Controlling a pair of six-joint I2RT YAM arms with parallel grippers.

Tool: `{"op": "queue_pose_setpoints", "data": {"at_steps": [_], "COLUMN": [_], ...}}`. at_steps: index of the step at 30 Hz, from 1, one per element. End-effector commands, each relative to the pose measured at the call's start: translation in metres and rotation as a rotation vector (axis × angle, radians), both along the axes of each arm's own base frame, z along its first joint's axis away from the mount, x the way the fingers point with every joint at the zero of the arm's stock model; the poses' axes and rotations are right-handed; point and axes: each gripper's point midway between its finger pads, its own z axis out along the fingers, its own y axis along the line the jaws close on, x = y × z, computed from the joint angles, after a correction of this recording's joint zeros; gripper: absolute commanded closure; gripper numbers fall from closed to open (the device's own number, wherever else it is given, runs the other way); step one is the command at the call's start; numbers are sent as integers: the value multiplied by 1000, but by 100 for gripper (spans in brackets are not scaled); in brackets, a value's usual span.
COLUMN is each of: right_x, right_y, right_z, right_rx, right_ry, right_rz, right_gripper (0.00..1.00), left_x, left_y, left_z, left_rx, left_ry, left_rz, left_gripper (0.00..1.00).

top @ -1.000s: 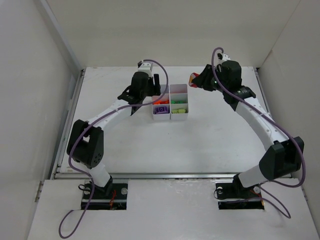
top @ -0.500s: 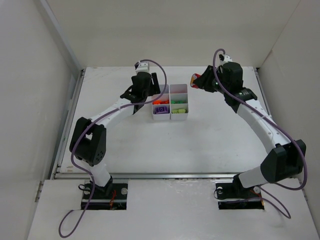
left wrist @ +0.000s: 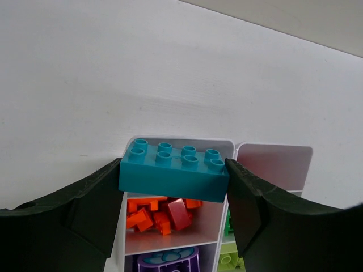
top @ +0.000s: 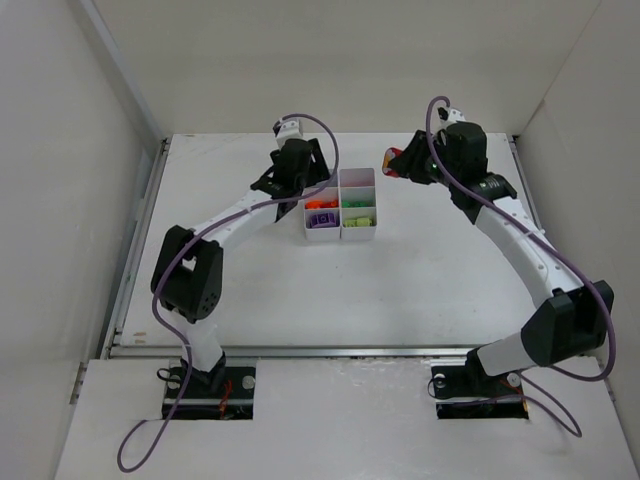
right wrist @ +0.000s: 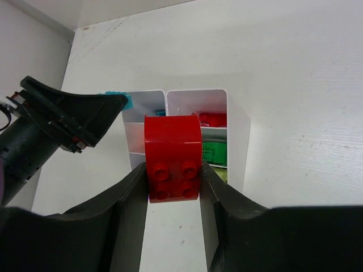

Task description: Sort the legos into containers by color

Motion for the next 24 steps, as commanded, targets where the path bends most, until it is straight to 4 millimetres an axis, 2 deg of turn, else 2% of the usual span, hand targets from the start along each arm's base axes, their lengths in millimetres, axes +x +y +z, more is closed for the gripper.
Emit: {"op": "queue_pose_setpoints", "data": {"at_steps": [1,2,3,4,5,6,10,11,14,16,19,20,24], "right_x": [8,8,8,10,10,11,16,16,17,19,19,19,18], "right_y": [-5,-5,-5,-9,-9,-9,-16,-16,-14,-12,-12,-13,-10], "right_z": [28,28,28,28,28,24,20,20,21,20,25,25,25], "right_rx": [-11,-20,-20,-20,-20,-30,-30,-30,-34,-41,-38,-46,-40], "right_ry": [-69,-74,-74,-74,-74,-69,-59,-59,-63,-59,-70,-73,-72], "right_rz": [-7,-3,-3,-12,-12,-9,-20,-20,-8,4,3,7,24], "right_gripper": [100,100,100,100,100,100,100,100,100,100,100,100,100], "left_x": [9,11,10,10,10,9,7,8,7,8,9,10,8], "left_y": [-12,-13,-16,-14,-14,-11,-7,-5,-7,-10,-15,-17,-17], "left_z": [18,22,19,11,14,5,-7,-7,-7,-5,-2,-1,2], "left_rx": [-38,-35,-26,-9,-10,12,27,31,34,35,35,38,52], "left_ry": [-29,-38,-31,-13,-14,9,44,41,43,35,22,13,3], "left_rz": [10,7,7,17,17,29,75,85,70,52,17,3,-15], "left_gripper": [100,100,100,100,100,100,100,97,70,47,33,24,19]}}
